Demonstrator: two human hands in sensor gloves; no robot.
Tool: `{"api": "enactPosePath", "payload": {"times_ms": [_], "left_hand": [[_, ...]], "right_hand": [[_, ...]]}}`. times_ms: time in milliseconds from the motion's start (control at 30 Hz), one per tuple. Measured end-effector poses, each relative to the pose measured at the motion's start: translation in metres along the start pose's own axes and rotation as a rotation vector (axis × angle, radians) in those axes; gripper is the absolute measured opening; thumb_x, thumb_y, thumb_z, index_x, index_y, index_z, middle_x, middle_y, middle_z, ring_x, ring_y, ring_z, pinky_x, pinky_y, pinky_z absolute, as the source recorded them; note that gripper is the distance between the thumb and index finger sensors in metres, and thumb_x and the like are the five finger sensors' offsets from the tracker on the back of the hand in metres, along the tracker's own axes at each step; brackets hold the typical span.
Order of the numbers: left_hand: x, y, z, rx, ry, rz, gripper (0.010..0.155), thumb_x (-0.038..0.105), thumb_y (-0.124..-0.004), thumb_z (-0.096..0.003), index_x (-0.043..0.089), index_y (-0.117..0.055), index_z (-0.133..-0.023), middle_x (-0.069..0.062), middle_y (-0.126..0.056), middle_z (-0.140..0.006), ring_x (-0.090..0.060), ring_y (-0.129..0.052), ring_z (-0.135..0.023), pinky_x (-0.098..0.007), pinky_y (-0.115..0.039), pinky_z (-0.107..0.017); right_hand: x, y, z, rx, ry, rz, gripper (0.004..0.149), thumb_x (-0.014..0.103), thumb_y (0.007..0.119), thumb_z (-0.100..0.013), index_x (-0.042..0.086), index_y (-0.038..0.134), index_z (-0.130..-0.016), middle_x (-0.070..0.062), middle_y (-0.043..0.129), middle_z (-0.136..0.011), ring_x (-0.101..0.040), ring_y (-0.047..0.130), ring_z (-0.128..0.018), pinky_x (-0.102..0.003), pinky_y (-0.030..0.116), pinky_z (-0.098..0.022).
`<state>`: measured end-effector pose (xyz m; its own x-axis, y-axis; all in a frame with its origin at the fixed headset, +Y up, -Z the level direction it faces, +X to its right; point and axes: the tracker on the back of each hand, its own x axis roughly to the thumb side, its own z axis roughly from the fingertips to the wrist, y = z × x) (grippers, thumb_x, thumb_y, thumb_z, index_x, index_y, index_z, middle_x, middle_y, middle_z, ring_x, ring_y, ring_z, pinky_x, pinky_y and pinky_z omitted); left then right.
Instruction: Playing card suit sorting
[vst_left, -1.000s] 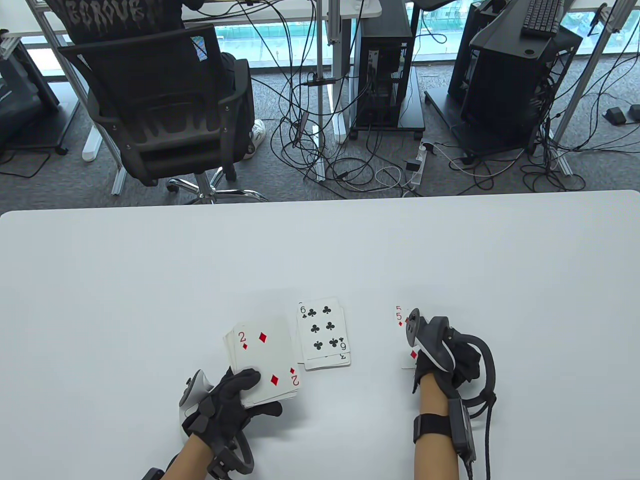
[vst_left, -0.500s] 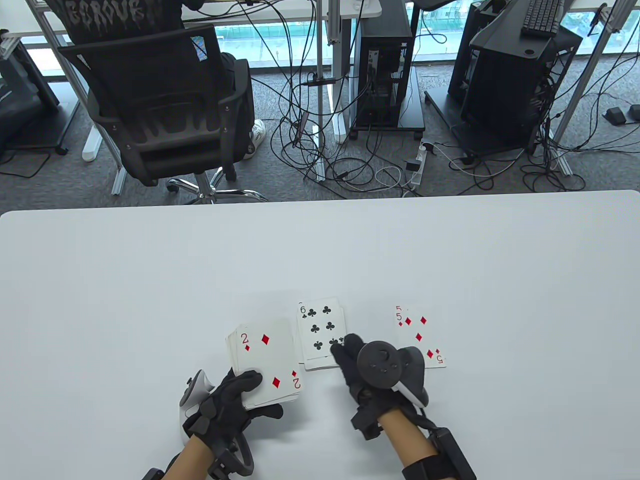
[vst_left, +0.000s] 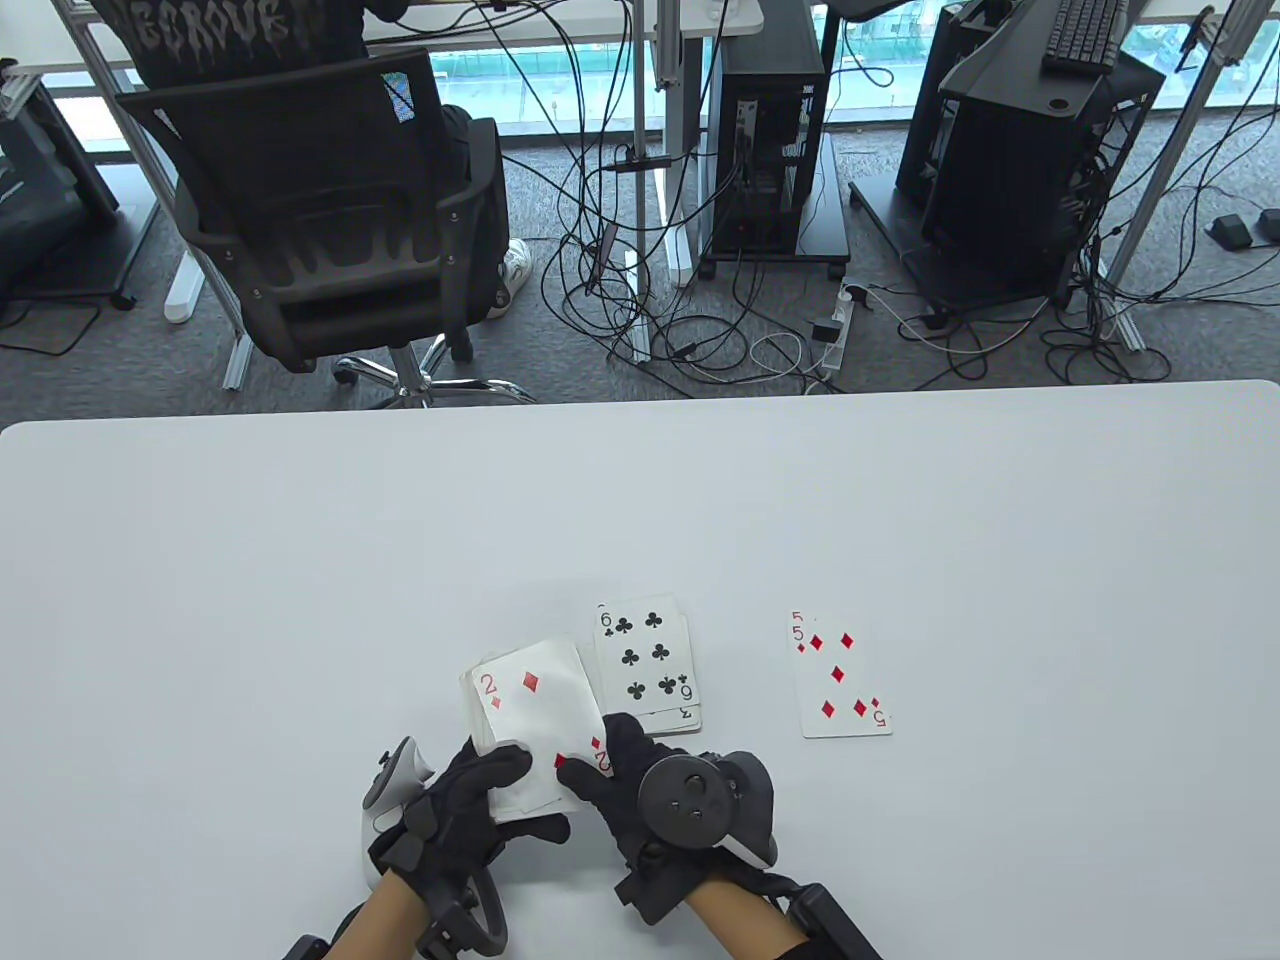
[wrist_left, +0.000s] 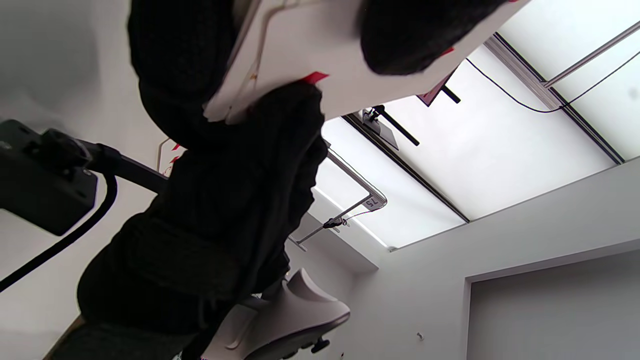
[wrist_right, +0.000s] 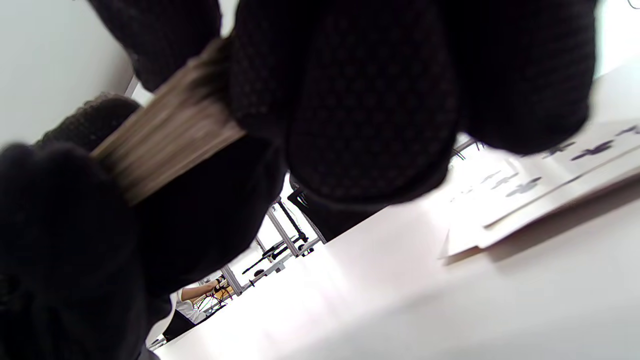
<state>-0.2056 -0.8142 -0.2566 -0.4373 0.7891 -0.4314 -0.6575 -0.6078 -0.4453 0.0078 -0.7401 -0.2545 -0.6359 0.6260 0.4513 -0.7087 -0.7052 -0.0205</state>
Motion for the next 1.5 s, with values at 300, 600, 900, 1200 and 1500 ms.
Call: {"api": "enactPosePath", "payload": {"times_ms": [300,600,900,1200,1500], "left_hand": [[-0.002,0.001,0.0,0.001,0.006,-0.001,0.06,0.043,-0.071,-0.0605,0.037,-0.036,-0.108,0.003,-0.051,-0.115,-0.032,-0.067,-0.102,-0.043,-0.082,-0.056],[-0.003,0.003,-0.001,0.007,-0.005,0.03,0.059,0.044,-0.071,-0.0607,0.037,-0.036,-0.109,0.003,-0.051,-0.115,-0.031,-0.068,-0.101,-0.042,-0.082,-0.055],[-0.005,0.006,0.0,0.025,-0.008,0.047,0.059,0.044,-0.071,-0.061,0.037,-0.036,-0.109,0.004,-0.051,-0.115,-0.031,-0.068,-0.101,-0.042,-0.083,-0.055],[-0.004,0.006,0.0,0.028,-0.012,0.053,0.059,0.044,-0.07,-0.0611,0.037,-0.036,-0.109,0.003,-0.051,-0.115,-0.031,-0.068,-0.101,-0.042,-0.082,-0.056],[-0.004,0.006,0.0,0.028,-0.012,0.05,0.059,0.044,-0.071,-0.0611,0.037,-0.036,-0.109,0.003,-0.051,-0.115,-0.031,-0.068,-0.101,-0.042,-0.082,-0.056]], "right_hand": [[-0.015,-0.011,0.002,-0.045,0.046,0.041,0.044,0.027,0.066,-0.052,-0.01,0.07,-0.075,-0.006,0.093,-0.041,-0.019,0.1,-0.023,-0.041,0.089,-0.022],[-0.047,-0.044,0.007,-0.171,0.182,-0.007,0.042,0.024,0.066,-0.052,-0.011,0.072,-0.075,-0.006,0.093,-0.041,-0.019,0.1,-0.022,-0.041,0.089,-0.022],[-0.097,-0.091,-0.008,-0.197,0.411,0.076,0.042,0.023,0.067,-0.052,-0.011,0.073,-0.074,-0.006,0.094,-0.038,-0.018,0.099,-0.02,-0.041,0.089,-0.02],[-0.145,-0.125,0.001,-0.031,0.747,0.369,0.042,0.022,0.069,-0.051,-0.014,0.075,-0.072,-0.006,0.094,-0.034,-0.018,0.098,-0.015,-0.042,0.088,-0.017],[-0.159,-0.107,0.004,0.235,0.855,0.723,0.044,0.022,0.069,-0.051,-0.015,0.075,-0.074,-0.006,0.093,-0.036,-0.019,0.098,-0.016,-0.043,0.088,-0.019]]}}
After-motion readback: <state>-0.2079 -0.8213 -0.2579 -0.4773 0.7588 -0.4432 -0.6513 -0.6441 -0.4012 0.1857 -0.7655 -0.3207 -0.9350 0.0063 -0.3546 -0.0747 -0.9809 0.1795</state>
